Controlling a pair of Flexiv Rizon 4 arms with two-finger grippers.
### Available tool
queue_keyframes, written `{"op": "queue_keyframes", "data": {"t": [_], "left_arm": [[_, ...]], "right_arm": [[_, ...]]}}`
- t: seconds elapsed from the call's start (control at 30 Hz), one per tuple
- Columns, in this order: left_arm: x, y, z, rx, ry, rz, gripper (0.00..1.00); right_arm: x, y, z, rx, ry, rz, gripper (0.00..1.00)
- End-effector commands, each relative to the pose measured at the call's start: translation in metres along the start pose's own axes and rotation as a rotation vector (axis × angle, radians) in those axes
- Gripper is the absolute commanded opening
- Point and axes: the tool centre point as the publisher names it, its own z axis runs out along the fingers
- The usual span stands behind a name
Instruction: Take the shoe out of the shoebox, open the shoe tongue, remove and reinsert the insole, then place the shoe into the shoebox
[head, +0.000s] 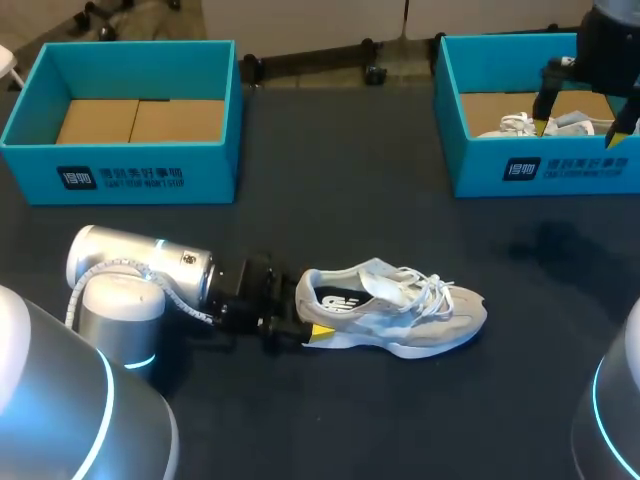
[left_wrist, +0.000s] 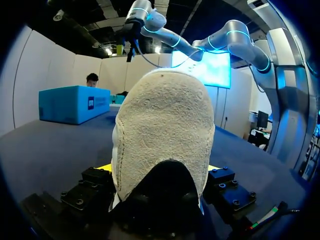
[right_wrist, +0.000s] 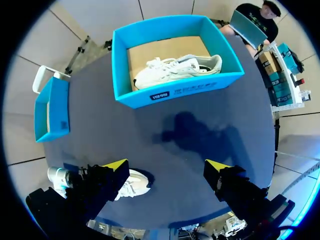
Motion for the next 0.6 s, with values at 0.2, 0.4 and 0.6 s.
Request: {"op": "queue_keyframes", "data": {"t": [0.2, 0.4, 0.6], "left_arm": [[0.0, 0.004, 0.001, -0.001, 0.0, 0.0, 0.0], [0.0, 0.004, 0.001, -0.001, 0.0, 0.0, 0.0], [0.0, 0.004, 0.001, -0.001, 0.0, 0.0, 0.0]], "right_arm": [[0.052, -0.026, 0.015, -0.026, -0.045, -0.068, 1.0], [0.107, -0.063, 0.031, -0.04, -0.074, -0.175, 1.0], [0.133, -0.089, 0.038, -0.038, -0.092, -0.207, 1.0]]}}
